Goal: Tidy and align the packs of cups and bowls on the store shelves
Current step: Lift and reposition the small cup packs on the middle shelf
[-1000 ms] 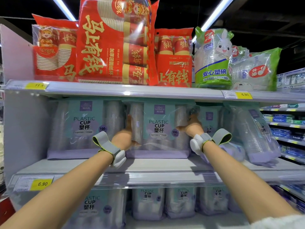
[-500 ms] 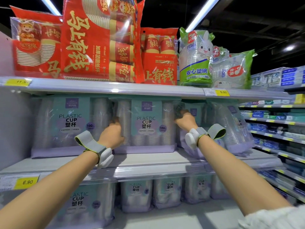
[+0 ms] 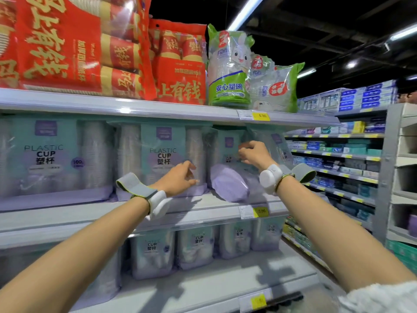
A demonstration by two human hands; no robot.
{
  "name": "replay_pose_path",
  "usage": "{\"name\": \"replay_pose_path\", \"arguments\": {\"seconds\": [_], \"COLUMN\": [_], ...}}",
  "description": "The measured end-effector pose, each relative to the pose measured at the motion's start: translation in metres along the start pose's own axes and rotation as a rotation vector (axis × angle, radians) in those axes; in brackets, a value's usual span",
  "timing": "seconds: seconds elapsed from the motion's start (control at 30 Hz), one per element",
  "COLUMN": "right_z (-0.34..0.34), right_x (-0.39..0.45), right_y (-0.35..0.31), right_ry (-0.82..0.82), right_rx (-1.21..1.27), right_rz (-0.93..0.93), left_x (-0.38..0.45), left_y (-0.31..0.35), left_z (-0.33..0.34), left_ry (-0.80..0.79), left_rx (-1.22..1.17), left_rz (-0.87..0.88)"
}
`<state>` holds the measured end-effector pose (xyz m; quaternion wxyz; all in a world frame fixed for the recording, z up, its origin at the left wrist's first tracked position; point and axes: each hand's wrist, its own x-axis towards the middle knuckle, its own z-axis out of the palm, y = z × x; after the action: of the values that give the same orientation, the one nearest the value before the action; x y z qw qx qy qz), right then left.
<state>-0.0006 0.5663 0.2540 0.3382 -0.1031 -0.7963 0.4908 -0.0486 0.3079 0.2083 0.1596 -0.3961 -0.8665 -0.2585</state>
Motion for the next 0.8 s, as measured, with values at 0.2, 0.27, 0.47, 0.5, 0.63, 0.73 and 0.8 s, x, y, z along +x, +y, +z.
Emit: {"name": "replay_pose_path", "arguments": {"seconds": [0.2,0.27,0.47,0.5,0.63,0.73,0.8], "right_z": [-0.043,-0.058,-0.094,-0.099,-0.124,-0.138,-0.145], "right_x": [-0.007,-0.001,0.026,0.032,0.044,0.058,0.068], "right_y": [0.009,0.017,0.047,0.053,0.068,0.083,0.094], "right_ry": [0.02,0.019,0.064,0.076,0.201,0.15,0.018], "right_rx": [-0.001,0.017,0.052,0.057,-0.054,-0.159,-0.225], "right_rz": [-0.002,-0.021,-0.085,-0.082,-0.13,0.019,0.099], "left_x": [0.031,0.044,0.07,0.074,0.089,0.098,0.101], "left_y": [0.027,0.036,0.062,0.066,0.077,0.072,0.072], "left_z": [0.018,0.028,0.053,0.057,0.069,0.073,0.074], "left_ry": [0.024,0.049,0.098,0.099,0.075,0.047,0.037], "left_rx": [-0.081,-0.082,-0.091,-0.093,-0.137,-0.185,-0.199], "left_rz": [-0.099,-0.112,-0.196,-0.213,-0.319,-0.411,-0.448]}}
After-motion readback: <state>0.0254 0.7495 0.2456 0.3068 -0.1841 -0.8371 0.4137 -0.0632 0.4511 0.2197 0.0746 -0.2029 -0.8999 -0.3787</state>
